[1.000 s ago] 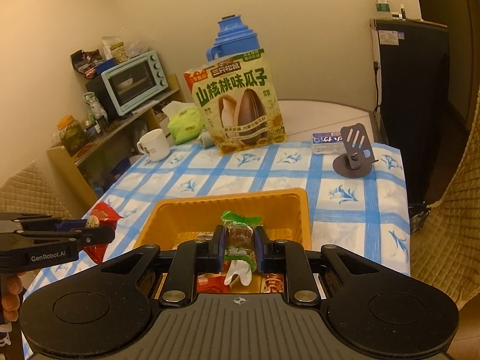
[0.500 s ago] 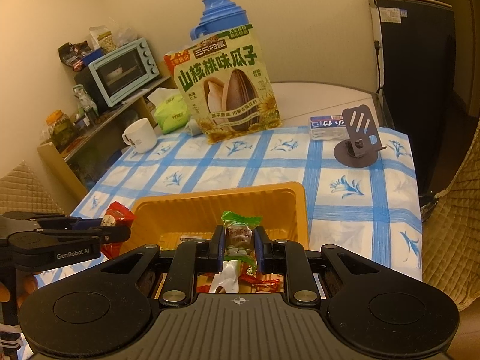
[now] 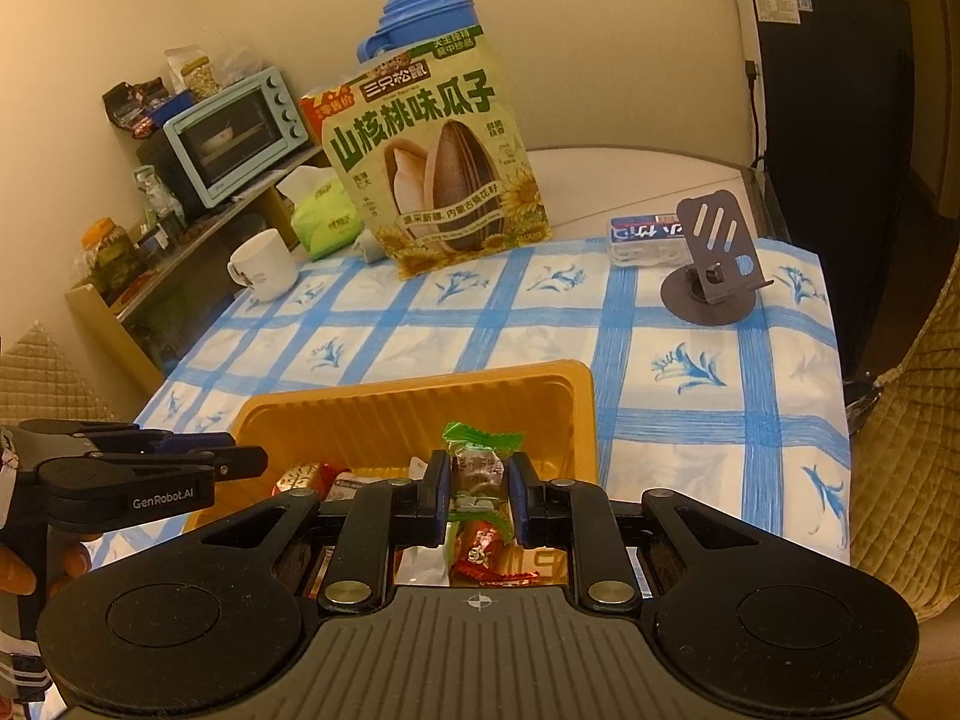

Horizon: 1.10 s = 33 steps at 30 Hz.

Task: Organize snacks
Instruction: 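Lower the red packet into the tray and open the left tool while the right tool releases the green candy, then withdraw both open tools away from the tray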

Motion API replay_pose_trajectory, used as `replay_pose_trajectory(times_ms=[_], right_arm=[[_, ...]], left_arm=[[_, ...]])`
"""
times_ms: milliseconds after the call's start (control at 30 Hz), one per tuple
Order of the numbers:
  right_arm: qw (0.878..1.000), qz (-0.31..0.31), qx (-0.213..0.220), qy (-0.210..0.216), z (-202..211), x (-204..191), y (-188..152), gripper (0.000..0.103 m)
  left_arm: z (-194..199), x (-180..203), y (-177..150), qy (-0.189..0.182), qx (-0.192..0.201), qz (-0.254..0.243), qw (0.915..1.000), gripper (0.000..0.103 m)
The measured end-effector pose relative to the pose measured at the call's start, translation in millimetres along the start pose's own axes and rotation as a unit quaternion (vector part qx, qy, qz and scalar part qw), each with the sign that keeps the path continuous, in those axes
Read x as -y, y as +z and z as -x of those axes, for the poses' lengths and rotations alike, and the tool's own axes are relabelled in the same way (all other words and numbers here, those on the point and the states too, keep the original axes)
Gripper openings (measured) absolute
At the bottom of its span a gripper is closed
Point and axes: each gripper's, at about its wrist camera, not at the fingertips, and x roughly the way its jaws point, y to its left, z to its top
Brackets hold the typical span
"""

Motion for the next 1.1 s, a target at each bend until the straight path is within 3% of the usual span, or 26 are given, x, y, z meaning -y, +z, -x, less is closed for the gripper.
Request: replay_pose_trajectory(times_ms=[100,433,900,967,1033,1100], right_arm=[[1.000,-0.002,-0.003,0.001,-3,2,-1,0.021],[1.000,-0.001,-0.008,0.004,-16,4,1,0.021],[1.000,-0.015,0.011,0.022,-31,8,10,0.023],[1.000,-0.019,0.009,0.023,-29,9,9,0.034],[0.999,-0.020,0.015,0.022,-23,8,5,0.069],[0.999,-0.011,0.020,0.022,-15,5,1,0.074]], left_arm=[[0,0,-2,-0.001,-0.001,0.002,1.0000,0.032],[5,2,-3,-0.007,0.001,0.009,0.9999,0.035],[23,-3,-10,-0.005,0.009,0.030,0.9995,0.058],[27,-4,-13,-0.006,0.009,0.036,0.9993,0.058],[32,-5,-17,-0.005,0.007,0.040,0.9992,0.059],[39,-6,-21,-0.006,0.009,0.045,0.9989,0.062]])
